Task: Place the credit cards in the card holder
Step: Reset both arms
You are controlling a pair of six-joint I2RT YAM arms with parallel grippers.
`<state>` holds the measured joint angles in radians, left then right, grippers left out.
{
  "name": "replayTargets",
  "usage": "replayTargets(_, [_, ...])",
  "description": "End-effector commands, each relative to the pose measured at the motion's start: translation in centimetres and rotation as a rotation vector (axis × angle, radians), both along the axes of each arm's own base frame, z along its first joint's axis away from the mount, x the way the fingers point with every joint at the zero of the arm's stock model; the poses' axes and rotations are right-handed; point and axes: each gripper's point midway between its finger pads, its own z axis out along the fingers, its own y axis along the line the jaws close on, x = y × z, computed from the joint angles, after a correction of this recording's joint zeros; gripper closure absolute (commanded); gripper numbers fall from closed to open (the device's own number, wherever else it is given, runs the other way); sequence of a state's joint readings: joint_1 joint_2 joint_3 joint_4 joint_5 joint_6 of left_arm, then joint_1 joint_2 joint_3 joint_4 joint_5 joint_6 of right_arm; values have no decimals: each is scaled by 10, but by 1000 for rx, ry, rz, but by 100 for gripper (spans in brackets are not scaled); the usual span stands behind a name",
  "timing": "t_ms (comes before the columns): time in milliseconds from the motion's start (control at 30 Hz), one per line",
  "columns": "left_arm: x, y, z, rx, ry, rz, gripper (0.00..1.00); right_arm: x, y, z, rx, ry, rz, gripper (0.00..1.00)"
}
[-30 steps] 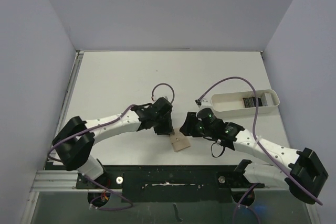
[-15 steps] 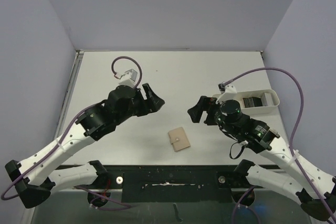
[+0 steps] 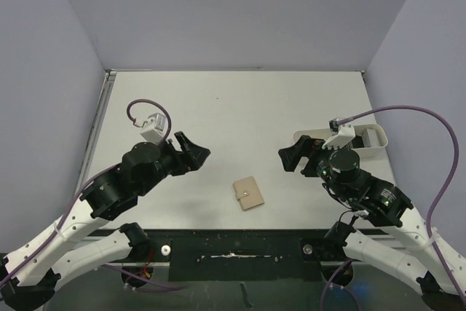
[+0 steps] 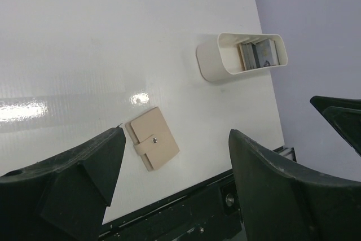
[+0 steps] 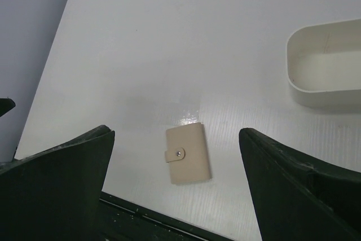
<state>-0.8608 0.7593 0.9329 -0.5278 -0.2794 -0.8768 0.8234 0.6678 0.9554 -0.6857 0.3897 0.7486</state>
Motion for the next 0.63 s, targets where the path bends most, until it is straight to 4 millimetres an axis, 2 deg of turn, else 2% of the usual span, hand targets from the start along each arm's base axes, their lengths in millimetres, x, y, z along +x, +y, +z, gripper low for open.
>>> replayTargets(0, [4, 12, -1, -39, -11, 76, 27, 6, 0, -2, 32, -19, -32, 2])
replayTargets(267, [4, 9, 14, -67, -73, 47, 26, 8, -2, -3, 34, -20, -51, 3])
replayTargets(467, [4, -7, 13, -61, -69, -17, 26, 7, -5, 1, 45, -29, -59, 2])
replayTargets(600, [7, -10, 9, -51, -66, -18, 25, 5, -6, -1, 50, -27, -60, 2])
